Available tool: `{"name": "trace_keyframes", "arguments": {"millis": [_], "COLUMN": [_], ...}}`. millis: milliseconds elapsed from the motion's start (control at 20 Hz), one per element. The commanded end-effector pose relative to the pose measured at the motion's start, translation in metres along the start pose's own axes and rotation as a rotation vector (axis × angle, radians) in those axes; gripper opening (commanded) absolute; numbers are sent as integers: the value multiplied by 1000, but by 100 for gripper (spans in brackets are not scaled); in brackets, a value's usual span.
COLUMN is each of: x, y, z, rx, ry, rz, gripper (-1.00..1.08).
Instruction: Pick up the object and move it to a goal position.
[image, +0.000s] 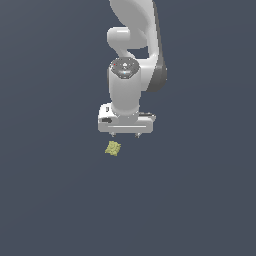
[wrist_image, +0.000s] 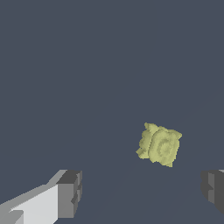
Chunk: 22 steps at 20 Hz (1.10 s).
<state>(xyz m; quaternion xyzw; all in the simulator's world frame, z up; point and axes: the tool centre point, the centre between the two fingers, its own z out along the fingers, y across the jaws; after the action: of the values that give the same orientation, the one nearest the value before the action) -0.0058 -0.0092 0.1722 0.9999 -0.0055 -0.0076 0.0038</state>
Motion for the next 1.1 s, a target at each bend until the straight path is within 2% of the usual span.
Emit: {"name": "trace_keyframes", "arguments": {"millis": [0, 550, 800, 1050], "x": [0, 8, 7, 3], "y": [0, 4, 11, 27], "z": [0, -20, -8, 20], "rx": [0, 19, 19, 19], "ry": [0, 25, 23, 20], "rz": [0, 1, 34, 113], "gripper": [100, 100, 100, 100]}}
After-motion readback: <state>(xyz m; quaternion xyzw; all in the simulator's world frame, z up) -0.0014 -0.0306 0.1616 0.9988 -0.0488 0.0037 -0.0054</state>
